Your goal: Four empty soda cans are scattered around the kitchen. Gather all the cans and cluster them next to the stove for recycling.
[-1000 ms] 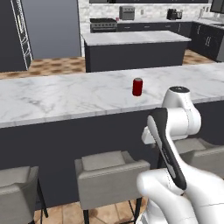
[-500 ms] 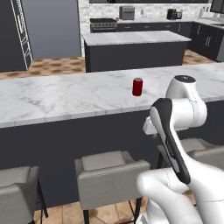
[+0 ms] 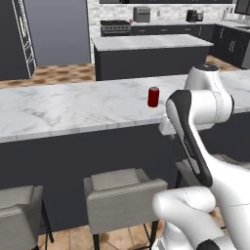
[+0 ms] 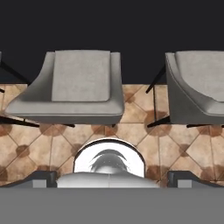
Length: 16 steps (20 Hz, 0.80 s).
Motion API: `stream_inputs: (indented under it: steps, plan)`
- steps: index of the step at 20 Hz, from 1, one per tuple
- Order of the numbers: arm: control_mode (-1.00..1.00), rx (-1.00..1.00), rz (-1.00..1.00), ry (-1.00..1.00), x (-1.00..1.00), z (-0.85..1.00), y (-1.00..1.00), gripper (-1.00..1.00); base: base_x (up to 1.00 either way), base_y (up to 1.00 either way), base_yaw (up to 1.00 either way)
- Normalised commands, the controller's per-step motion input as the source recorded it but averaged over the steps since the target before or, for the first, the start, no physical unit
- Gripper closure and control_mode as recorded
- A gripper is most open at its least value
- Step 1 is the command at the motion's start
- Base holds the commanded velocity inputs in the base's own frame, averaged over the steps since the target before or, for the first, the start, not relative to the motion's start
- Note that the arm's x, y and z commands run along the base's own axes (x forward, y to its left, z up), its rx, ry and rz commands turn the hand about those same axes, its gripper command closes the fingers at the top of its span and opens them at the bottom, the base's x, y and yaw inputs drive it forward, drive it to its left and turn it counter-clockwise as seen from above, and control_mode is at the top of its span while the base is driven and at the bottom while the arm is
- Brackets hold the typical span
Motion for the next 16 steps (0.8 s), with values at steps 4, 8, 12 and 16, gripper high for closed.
stream_inputs:
  steps: [4,8,12,16]
  plan:
    - [-1.00,0.00,-0.01,0.00,0.49,0.27,0.03,-1.00,0.00,0.00,0.00]
    - [-1.00,0.00,-0.01,0.00,0.51,0.39,0.01,-1.00,0.00,0.00,0.00]
    - [-1.00,0.00,-0.02,0.00,0.44,0.31,0.01,-1.00,0.00,0.00,0.00]
    - [-1.00,0.00,-0.03,0.02,0.47,0.28,0.00,-1.00,0.00,0.00,0.00]
